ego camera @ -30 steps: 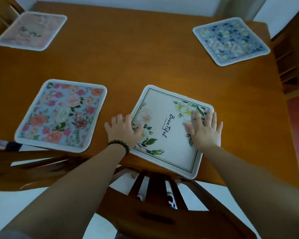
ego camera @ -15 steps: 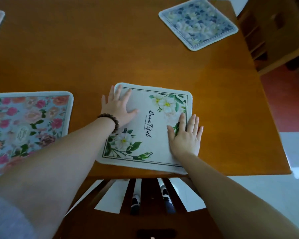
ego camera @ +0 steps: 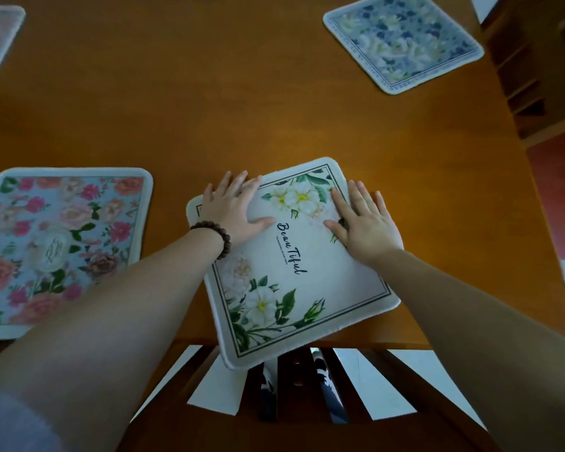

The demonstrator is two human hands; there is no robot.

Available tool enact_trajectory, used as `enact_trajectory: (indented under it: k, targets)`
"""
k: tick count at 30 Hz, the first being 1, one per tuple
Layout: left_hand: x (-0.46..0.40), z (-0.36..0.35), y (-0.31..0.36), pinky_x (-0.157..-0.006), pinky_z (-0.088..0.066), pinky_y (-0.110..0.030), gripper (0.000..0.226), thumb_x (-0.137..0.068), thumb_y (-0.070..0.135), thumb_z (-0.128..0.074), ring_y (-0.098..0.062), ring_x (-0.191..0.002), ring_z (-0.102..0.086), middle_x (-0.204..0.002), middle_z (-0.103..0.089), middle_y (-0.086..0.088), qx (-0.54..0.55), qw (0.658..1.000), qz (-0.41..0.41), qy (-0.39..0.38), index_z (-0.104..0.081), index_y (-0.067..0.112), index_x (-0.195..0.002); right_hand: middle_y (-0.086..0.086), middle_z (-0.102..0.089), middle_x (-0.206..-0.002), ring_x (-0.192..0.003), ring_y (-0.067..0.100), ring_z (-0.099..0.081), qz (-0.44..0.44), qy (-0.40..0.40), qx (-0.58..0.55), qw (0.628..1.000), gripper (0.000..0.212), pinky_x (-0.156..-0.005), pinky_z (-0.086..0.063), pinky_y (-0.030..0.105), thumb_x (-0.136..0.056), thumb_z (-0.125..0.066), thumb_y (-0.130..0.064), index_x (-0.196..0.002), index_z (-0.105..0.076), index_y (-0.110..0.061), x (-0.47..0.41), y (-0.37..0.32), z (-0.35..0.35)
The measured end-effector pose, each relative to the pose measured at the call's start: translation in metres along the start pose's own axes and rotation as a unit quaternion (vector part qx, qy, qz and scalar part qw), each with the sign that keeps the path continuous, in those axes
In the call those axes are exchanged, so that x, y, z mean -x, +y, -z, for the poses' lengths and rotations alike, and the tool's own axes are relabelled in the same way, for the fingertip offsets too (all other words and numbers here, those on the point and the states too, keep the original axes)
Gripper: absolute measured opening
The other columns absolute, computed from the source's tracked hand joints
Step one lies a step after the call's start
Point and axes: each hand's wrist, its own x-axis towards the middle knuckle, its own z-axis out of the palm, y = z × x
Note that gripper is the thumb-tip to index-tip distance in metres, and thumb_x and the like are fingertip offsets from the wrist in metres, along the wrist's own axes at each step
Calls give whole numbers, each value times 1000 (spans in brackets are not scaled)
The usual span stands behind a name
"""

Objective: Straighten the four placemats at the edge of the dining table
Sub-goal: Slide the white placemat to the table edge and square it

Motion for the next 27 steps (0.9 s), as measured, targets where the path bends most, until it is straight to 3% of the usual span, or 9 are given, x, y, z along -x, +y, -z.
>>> enact_trajectory:
  k: [8, 17, 21, 24, 27]
  targets:
    - [45, 1, 9, -115, -8, -51, 85, -81, 77, -29, -21, -145, 0, -160, -4, 5, 3, 998, 64, -16, -5, 35, -151, 6, 9, -160, -144, 19, 18, -130, 5, -86, 988, 70, -113, 15, 36, -91, -5, -70, -151, 5, -34, 72, -15, -6]
    - [82, 12, 38, -97, -35, -50, 82, -86, 69, -32, -31, -130, -25, -150, -24, -9, -16, 986, 166, -27, -15, 19, -150, 20, 15, -156, -144, 29, 18, -241, -5, -176, 954, 74, -116, 7, 40, -91, -18, -65, -152, 2, -28, 134, -32, -10]
    - [96, 11, 52, -88, -39, -44, 81, -87, 66, -37, -31, -120, -36, -136, -37, -13, -31, 982, 186, 4, -28, 9, -144, 20, 10, -157, -144, 30, 16, -239, -3, -183, 954, 74, -116, 8, 40, -92, -21, -64, -152, 2, -26, 133, -41, -12]
    - [106, 6, 59, -81, -39, -40, 70, -86, 64, -39, -28, -108, -44, -120, -46, -11, -53, 983, 172, 30, -45, 9, -128, 19, 8, -158, -144, 28, 15, -222, 7, -180, 958, 75, -116, 8, 40, -92, -22, -65, -153, -4, -25, 127, -37, -13]
    - [113, -1, 60, -79, -38, -39, 63, -87, 62, -39, -27, -103, -46, -114, -47, -10, -40, 984, 170, 39, -48, 11, -121, 17, 5, -159, -145, 27, 14, -200, 10, -172, 965, 75, -117, 8, 39, -92, -23, -64, -153, -8, -23, 117, -27, -12]
